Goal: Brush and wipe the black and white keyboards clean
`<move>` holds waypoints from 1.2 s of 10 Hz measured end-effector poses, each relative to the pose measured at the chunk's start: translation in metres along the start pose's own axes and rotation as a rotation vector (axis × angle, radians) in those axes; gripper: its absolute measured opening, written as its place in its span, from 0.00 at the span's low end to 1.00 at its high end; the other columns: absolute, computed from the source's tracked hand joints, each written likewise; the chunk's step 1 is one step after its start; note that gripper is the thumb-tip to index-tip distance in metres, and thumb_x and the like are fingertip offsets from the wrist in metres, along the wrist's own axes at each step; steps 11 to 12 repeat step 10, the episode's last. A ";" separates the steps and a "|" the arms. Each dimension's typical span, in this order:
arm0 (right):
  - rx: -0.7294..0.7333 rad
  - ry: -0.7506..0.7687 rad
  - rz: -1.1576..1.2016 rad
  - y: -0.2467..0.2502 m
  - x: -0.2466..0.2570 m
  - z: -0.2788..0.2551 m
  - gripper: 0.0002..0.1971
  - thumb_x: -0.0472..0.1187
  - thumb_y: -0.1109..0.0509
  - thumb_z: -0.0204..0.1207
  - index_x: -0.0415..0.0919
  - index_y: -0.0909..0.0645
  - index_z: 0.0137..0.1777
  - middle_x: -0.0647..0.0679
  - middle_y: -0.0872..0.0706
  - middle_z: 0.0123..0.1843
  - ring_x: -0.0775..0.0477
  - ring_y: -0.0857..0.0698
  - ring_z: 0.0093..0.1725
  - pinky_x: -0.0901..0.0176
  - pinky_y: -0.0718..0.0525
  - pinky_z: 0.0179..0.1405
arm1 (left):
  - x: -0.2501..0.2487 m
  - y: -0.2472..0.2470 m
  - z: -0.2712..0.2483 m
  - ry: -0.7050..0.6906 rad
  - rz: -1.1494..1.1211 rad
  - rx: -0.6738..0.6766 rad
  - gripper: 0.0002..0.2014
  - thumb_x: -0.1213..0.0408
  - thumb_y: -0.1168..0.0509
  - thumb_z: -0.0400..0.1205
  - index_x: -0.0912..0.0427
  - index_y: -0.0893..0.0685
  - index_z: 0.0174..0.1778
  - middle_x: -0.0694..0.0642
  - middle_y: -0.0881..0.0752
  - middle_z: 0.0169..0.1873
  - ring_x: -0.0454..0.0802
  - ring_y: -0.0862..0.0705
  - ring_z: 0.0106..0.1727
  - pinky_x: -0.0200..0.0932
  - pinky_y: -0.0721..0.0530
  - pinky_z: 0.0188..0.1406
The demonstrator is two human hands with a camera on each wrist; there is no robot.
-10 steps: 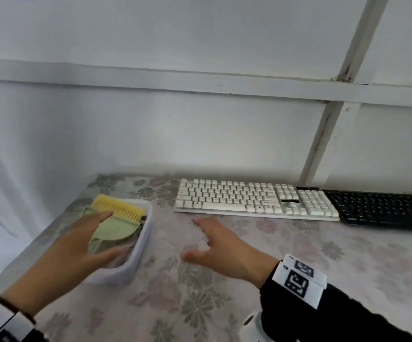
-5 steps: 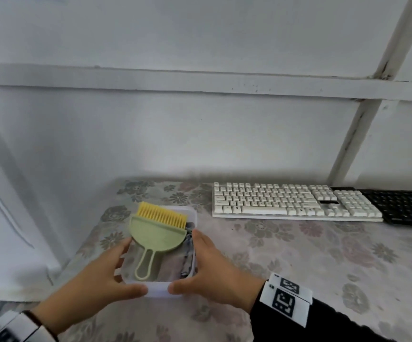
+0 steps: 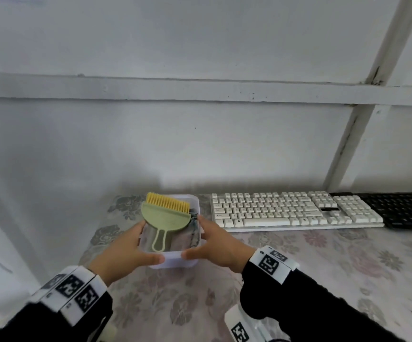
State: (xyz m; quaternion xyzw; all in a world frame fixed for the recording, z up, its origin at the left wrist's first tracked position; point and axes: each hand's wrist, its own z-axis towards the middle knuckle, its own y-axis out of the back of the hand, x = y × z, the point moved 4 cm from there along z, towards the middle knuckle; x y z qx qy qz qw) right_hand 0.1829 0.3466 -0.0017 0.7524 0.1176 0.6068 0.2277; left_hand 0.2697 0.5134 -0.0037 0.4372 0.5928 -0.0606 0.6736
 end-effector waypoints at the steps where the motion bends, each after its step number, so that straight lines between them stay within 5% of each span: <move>1: -0.028 -0.025 0.016 0.003 -0.003 0.015 0.36 0.41 0.19 0.67 0.47 0.31 0.73 0.50 0.20 0.68 0.47 0.22 0.66 0.51 0.24 0.69 | 0.002 0.004 0.017 0.035 -0.001 0.013 0.35 0.57 0.22 0.61 0.30 0.32 0.58 0.31 0.23 0.54 0.44 0.22 0.62 0.47 0.23 0.64; 3: -0.048 -0.042 0.044 0.010 -0.004 0.032 0.35 0.38 0.23 0.71 0.42 0.35 0.76 0.46 0.20 0.69 0.48 0.23 0.66 0.59 0.25 0.65 | 0.002 0.011 0.041 0.028 0.053 0.052 0.53 0.45 0.24 0.54 0.40 0.39 0.77 0.39 0.27 0.69 0.46 0.26 0.70 0.54 0.27 0.72; 4: -0.069 -0.035 0.032 0.009 -0.005 0.042 0.34 0.40 0.21 0.68 0.43 0.31 0.73 0.46 0.17 0.66 0.46 0.19 0.64 0.49 0.21 0.68 | 0.004 0.010 0.050 0.016 0.066 0.070 0.45 0.47 0.23 0.59 0.31 0.38 0.70 0.31 0.27 0.66 0.42 0.27 0.70 0.50 0.29 0.72; 5: -0.091 -0.024 0.019 0.009 -0.014 0.056 0.33 0.43 0.22 0.66 0.43 0.29 0.70 0.45 0.17 0.64 0.44 0.17 0.61 0.45 0.19 0.65 | -0.001 0.005 0.057 -0.017 0.081 0.080 0.35 0.65 0.26 0.74 0.28 0.39 0.62 0.22 0.31 0.55 0.33 0.30 0.63 0.40 0.32 0.66; 6: -0.115 -0.016 0.013 0.011 -0.015 0.060 0.28 0.41 0.24 0.67 0.42 0.27 0.67 0.46 0.15 0.61 0.45 0.16 0.59 0.44 0.18 0.64 | -0.002 0.004 0.064 -0.013 0.057 0.058 0.40 0.63 0.27 0.75 0.39 0.41 0.77 0.31 0.31 0.65 0.37 0.33 0.69 0.45 0.34 0.73; 8: -0.141 0.023 -0.013 0.012 -0.013 0.061 0.25 0.41 0.26 0.69 0.41 0.26 0.66 0.46 0.15 0.61 0.46 0.16 0.59 0.45 0.18 0.64 | 0.006 0.005 0.069 -0.041 0.071 0.065 0.43 0.52 0.26 0.72 0.41 0.42 0.80 0.41 0.33 0.77 0.45 0.34 0.77 0.58 0.34 0.77; 10: -0.136 0.080 0.019 0.026 -0.012 0.036 0.22 0.37 0.28 0.74 0.42 0.25 0.68 0.47 0.16 0.62 0.48 0.17 0.58 0.52 0.19 0.64 | 0.017 0.004 0.066 -0.002 0.211 -0.065 0.42 0.56 0.30 0.77 0.55 0.47 0.82 0.51 0.40 0.80 0.52 0.36 0.79 0.55 0.34 0.77; 12: -0.136 0.080 0.019 0.026 -0.012 0.036 0.22 0.37 0.28 0.74 0.42 0.25 0.68 0.47 0.16 0.62 0.48 0.17 0.58 0.52 0.19 0.64 | 0.017 0.004 0.066 -0.002 0.211 -0.065 0.42 0.56 0.30 0.77 0.55 0.47 0.82 0.51 0.40 0.80 0.52 0.36 0.79 0.55 0.34 0.77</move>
